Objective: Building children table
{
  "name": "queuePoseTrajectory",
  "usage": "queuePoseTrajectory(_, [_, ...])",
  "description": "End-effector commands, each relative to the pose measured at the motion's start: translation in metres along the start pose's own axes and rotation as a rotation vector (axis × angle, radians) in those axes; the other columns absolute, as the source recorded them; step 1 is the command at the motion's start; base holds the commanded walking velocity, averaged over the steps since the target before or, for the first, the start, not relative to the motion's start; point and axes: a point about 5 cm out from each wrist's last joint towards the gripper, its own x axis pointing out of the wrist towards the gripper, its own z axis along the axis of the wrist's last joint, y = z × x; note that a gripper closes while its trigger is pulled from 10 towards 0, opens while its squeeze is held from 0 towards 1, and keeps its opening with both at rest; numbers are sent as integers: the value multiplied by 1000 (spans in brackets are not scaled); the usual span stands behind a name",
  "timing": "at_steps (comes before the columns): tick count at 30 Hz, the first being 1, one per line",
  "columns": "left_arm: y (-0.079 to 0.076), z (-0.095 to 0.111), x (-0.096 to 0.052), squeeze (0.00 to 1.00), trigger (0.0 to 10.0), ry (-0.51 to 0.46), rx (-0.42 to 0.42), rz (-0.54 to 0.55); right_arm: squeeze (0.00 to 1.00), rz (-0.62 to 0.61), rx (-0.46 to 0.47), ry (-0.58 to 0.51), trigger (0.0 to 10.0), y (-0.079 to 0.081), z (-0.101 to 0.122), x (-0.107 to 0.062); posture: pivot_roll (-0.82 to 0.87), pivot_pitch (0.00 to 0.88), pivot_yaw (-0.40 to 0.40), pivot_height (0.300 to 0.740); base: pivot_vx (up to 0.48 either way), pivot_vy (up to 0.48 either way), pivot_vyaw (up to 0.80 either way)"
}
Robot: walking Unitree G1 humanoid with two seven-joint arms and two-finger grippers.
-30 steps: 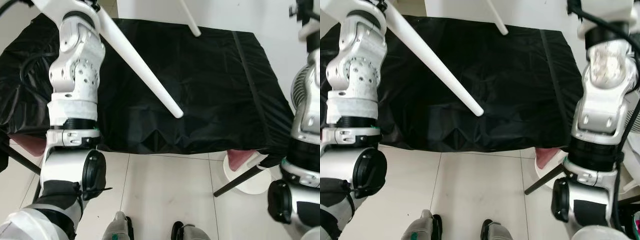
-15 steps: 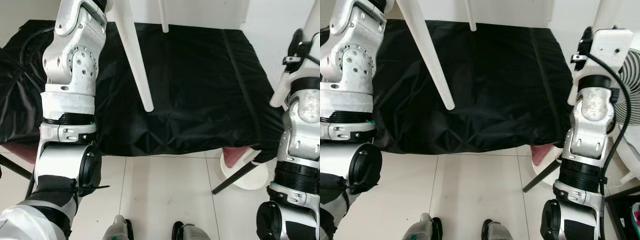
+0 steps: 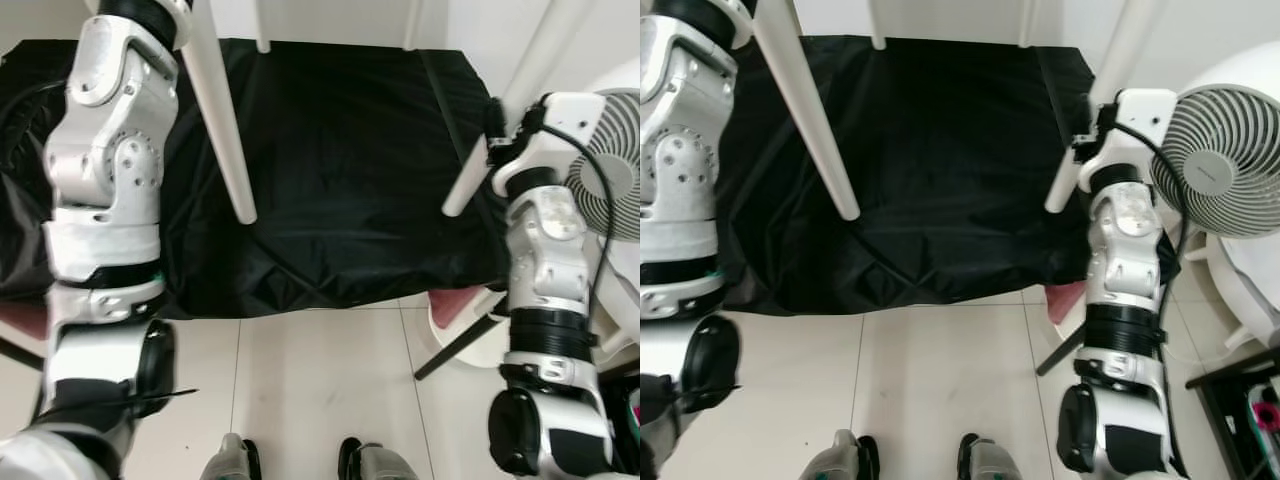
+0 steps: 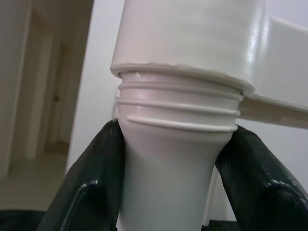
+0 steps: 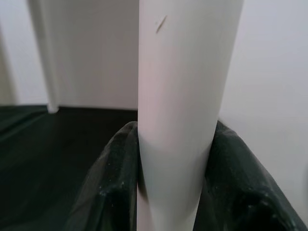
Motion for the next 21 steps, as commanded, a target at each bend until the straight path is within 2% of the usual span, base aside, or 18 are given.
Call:
queuePoseTrajectory(1, [-7,21,-2,0,10000,-99,-55,-39,0,174,0,91,10000,34,-21,-2,156,145,-57,740,0,0,0])
queuePoseTrajectory(4, [-6,19,-5,0,10000,-85,-57,-41,0,162,1,104,10000,33,-26,-4,155,142,-53,740,0,0,0])
queuePoseTrajectory(6, [-8,5,-12,0,10000,-18,-71,-59,0,128,12,115,10000,26,-36,-11,147,137,-40,740,0,0,0])
queuePoseTrajectory(7, [-8,5,-12,0,10000,-18,-71,-59,0,128,12,115,10000,26,-36,-11,147,137,-40,740,0,0,0])
queuePoseTrajectory(10, [-15,-13,-21,0,10000,54,-79,-88,0,85,27,90,10000,17,-38,-20,137,134,-30,740,0,0,0])
queuePoseTrajectory(12, [-15,-13,-21,0,10000,54,-79,-88,0,85,27,90,10000,17,-38,-20,137,134,-30,740,0,0,0])
queuePoseTrajectory(15, [-21,-25,-28,0,10000,106,-83,-122,0,38,31,71,10000,9,-39,-27,129,132,-23,740,0,0,0])
queuePoseTrajectory(16, [-24,-32,-33,996,10000,134,-84,-140,1000,17,50,58,10000,7,-39,-31,127,132,-22,740,0,0,0])
queuePoseTrajectory(21, [-30,-50,-44,1000,10000,190,-82,-187,1000,-32,97,0,10000,1,-35,-38,122,130,-18,740,0,0,0])
